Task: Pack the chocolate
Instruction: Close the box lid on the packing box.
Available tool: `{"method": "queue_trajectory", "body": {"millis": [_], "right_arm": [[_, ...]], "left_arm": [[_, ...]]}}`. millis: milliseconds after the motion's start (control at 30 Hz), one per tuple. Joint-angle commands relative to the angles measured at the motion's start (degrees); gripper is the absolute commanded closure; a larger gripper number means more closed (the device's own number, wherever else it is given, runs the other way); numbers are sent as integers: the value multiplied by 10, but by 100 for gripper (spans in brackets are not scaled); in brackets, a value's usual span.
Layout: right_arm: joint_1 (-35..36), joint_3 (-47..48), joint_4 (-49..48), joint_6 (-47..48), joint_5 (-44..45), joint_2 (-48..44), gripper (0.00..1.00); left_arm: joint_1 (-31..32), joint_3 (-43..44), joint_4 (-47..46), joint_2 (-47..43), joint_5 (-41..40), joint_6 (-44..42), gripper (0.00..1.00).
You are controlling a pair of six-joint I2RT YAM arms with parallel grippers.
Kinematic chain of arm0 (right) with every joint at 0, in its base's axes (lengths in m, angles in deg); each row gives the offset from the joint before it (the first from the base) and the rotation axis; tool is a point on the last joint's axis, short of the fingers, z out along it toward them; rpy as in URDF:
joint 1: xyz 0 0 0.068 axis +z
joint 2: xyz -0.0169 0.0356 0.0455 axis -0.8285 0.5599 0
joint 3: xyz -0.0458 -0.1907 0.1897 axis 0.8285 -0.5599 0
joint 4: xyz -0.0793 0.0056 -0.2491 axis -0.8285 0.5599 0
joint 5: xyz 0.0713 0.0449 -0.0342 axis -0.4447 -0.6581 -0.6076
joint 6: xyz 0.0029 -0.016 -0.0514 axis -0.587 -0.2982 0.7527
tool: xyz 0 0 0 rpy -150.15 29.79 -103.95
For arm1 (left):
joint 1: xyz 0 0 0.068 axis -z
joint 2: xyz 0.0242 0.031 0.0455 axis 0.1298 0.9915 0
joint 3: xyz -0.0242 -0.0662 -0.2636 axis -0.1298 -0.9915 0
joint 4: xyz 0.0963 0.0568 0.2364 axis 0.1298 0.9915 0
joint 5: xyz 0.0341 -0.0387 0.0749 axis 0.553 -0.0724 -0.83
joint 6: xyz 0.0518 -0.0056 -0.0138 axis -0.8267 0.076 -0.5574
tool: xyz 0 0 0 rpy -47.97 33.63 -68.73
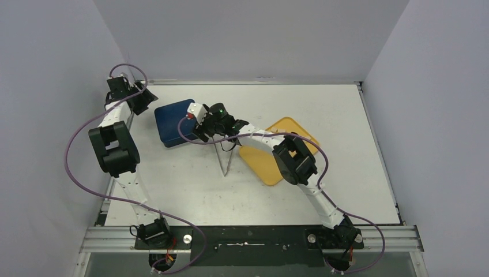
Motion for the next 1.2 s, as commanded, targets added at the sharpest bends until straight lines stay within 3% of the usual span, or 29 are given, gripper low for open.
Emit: {"method": "queue_trajectory", "body": {"millis": [0, 367, 567, 700, 967, 1167], "right_arm": [[1, 33, -31, -15, -5, 8, 30], [7, 24, -70, -29, -3, 12, 40], [10, 19, -82, -28, 4, 12, 35], [14, 7, -87, -19, -3, 4, 23], [21, 4, -68, 17, 0, 7, 16], [29, 20, -65, 39, 40, 23, 19]], "left_arm": [[-3, 21, -9, 6, 27, -8, 38], [-3, 13, -9, 8, 39, -5, 38], [-3, 13, -2, 3, 37, -8, 38], [-3, 16, 6, 4, 32, -11, 37], [-3, 18, 9, 7, 31, -12, 37], [1, 17, 4, 8, 33, -10, 37]]}}
